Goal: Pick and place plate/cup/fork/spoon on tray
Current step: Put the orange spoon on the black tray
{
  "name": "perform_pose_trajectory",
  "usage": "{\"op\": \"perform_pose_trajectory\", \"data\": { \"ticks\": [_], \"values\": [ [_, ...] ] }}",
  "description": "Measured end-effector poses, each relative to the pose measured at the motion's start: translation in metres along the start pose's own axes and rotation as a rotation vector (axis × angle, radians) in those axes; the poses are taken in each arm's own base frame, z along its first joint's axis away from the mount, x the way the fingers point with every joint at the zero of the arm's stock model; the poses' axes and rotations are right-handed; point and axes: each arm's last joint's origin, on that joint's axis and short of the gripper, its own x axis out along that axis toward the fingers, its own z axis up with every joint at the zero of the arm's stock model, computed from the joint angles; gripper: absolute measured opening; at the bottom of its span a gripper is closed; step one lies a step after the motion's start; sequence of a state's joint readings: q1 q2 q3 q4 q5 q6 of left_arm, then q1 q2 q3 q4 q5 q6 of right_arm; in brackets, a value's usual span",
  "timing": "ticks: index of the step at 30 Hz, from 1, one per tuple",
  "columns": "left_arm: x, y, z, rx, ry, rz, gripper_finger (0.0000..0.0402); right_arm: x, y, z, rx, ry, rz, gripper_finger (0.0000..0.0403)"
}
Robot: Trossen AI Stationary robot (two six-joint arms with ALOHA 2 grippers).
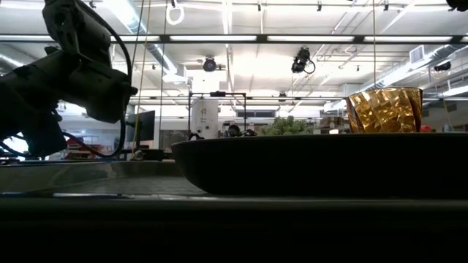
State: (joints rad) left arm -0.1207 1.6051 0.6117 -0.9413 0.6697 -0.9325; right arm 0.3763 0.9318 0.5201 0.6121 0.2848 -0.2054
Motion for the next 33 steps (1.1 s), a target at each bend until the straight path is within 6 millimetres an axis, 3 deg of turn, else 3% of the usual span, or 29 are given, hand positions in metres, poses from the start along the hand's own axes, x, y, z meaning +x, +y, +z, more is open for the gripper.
{"op": "perform_pose_trajectory", "data": {
  "ticks": [14,19,27,33],
  "values": [
    [0.003,0.013,0.007,-0.052,-0.004,-0.01,0.017,0.0,0.001,0.0,0.0,-0.006,0.027,0.0149],
    [-0.002,0.009,0.009,-0.035,-0.058,0.004,0.0208,0.0,0.001,0.0,0.0,-0.006,0.028,0.0149],
    [-0.005,0.013,0.011,-0.046,-0.067,0.024,0.0304,0.0,0.001,0.0,-0.008,-0.006,0.027,0.0149],
    [-0.011,0.014,0.02,-0.035,-0.094,-0.037,0.032,0.0,0.001,0.0,-0.027,-0.007,0.028,0.0149]
  ]
}}
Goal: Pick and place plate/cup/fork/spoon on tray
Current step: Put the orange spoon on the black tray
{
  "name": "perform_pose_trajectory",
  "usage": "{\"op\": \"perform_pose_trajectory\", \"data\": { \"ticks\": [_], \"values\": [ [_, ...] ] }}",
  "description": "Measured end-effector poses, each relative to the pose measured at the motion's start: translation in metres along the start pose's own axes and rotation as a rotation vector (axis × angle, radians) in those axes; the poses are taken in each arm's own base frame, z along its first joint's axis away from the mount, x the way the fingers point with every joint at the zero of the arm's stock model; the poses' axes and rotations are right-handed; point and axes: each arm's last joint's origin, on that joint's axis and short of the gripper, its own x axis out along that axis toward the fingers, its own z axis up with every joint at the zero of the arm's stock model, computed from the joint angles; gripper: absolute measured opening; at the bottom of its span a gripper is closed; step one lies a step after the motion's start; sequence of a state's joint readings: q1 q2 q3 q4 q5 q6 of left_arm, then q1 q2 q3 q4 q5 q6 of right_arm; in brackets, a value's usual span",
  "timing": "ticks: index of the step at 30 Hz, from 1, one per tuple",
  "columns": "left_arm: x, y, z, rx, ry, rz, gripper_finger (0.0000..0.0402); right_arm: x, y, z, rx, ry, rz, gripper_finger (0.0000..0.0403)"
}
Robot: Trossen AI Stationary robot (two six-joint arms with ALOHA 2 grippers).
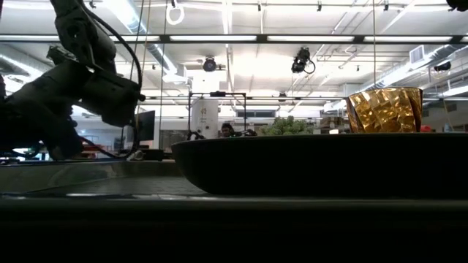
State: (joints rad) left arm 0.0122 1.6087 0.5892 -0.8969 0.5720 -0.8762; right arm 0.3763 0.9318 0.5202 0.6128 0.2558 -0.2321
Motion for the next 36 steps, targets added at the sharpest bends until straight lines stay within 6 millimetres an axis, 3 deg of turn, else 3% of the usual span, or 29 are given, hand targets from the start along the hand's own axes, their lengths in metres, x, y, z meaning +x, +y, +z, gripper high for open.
{"op": "perform_pose_trajectory", "data": {
  "ticks": [15,27,36],
  "values": [
    [0.015,0.008,0.019,0.004,0.145,0.04,0.0291,0.0,0.0,0.002,0.004,-0.021,0.023,0.0149],
    [0.013,0.011,0.023,-0.019,0.134,0.03,0.0243,0.0,0.0,0.002,0.001,-0.027,0.021,0.0149],
    [0.002,0.001,0.028,0.053,0.057,0.081,0.0211,0.0,0.0,0.003,0.0,-0.03,0.02,0.0149]
  ]
}}
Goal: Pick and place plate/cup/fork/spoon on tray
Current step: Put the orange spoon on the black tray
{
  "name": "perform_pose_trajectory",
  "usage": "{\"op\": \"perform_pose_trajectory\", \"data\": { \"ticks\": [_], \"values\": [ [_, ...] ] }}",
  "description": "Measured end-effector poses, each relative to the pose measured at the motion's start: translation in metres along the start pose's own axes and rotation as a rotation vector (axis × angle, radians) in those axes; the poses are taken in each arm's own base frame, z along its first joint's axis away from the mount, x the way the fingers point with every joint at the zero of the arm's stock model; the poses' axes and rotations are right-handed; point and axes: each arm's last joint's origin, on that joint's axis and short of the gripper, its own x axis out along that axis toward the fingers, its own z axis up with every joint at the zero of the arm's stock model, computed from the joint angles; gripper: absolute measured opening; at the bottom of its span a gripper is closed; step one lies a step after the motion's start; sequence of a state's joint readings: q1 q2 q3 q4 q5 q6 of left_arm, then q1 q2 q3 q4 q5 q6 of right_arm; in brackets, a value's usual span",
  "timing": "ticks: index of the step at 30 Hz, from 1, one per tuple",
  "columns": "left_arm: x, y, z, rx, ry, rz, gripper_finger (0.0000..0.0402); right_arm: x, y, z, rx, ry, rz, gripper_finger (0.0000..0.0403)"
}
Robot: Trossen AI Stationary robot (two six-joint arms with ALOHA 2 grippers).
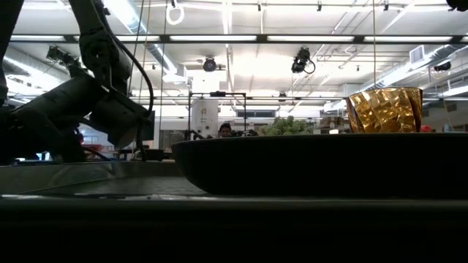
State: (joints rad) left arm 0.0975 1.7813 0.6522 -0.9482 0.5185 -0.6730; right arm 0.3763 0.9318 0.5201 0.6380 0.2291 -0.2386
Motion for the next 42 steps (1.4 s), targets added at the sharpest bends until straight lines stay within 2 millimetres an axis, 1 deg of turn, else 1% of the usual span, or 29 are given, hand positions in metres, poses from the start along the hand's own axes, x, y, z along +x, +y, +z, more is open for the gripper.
{"op": "perform_pose_trajectory", "data": {
  "ticks": [9,12,16,22,25,35,42],
  "values": [
    [-0.002,0.0,-0.001,0.002,-0.01,0.032,0.0264,0.0,0.0,0.0,0.001,-0.004,-0.001,0.0149],
    [-0.002,0.001,-0.001,0.012,-0.018,0.042,0.0273,0.0,0.0,0.0,0.001,-0.004,-0.001,0.0149],
    [-0.004,-0.001,0.0,0.021,-0.028,0.047,0.0274,0.0,0.0,0.001,0.001,-0.005,-0.001,0.0149],
    [-0.017,-0.006,0.004,0.04,-0.09,0.088,0.0274,0.0,0.0,0.002,0.005,-0.018,-0.004,0.0149],
    [-0.021,-0.006,0.006,0.037,-0.105,0.099,0.0274,0.0,0.0,0.002,0.005,-0.02,0.0,0.0149],
    [-0.022,-0.004,0.007,0.031,-0.102,0.09,0.0274,0.0,0.0,0.002,0.012,-0.022,0.009,0.0149],
    [-0.015,0.0,0.006,0.028,-0.074,0.047,0.0274,0.0,0.0,0.002,0.013,-0.022,0.011,0.0149]
  ]
}}
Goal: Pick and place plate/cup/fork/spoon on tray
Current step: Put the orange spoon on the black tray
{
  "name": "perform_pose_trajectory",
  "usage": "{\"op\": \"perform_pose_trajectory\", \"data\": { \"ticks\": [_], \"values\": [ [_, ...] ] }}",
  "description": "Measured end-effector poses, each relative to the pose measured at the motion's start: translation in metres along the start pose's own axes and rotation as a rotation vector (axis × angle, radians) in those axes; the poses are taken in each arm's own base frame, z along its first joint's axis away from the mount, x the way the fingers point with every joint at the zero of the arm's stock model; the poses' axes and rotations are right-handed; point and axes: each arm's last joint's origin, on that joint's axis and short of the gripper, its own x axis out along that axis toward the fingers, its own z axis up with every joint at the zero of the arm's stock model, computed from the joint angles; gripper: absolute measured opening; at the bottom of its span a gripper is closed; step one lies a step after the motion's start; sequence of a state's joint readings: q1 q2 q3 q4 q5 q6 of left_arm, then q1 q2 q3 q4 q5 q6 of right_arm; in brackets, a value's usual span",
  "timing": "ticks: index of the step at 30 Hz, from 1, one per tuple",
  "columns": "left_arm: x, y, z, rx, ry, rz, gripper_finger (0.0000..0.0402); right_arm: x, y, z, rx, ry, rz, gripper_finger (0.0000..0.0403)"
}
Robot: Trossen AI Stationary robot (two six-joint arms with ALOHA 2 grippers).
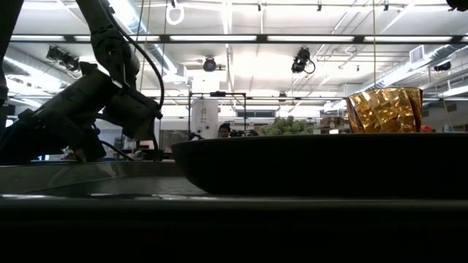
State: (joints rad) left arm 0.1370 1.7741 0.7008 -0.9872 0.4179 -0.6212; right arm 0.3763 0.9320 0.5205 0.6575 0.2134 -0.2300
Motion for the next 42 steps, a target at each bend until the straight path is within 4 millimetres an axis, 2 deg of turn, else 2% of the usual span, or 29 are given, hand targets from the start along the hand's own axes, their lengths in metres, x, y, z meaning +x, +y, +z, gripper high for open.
{"op": "perform_pose_trajectory", "data": {
  "ticks": [6,22,31,42],
  "values": [
    [0.001,-0.001,-0.001,-0.002,0.024,-0.027,0.0268,0.0,0.0,0.0,0.0,0.0,0.0,0.0149],
    [0.001,-0.002,0.0,-0.002,0.023,-0.045,0.0199,0.0,0.0,0.0,0.002,0.0,0.0,0.0149],
    [0.001,-0.002,0.0,0.001,0.023,-0.037,0.0195,0.0,0.0,0.0,0.002,0.0,0.0,0.0149],
    [-0.013,-0.008,0.004,0.037,-0.024,0.007,0.0193,0.0,0.0,0.0,0.002,0.0,0.0,0.0149]
  ]
}}
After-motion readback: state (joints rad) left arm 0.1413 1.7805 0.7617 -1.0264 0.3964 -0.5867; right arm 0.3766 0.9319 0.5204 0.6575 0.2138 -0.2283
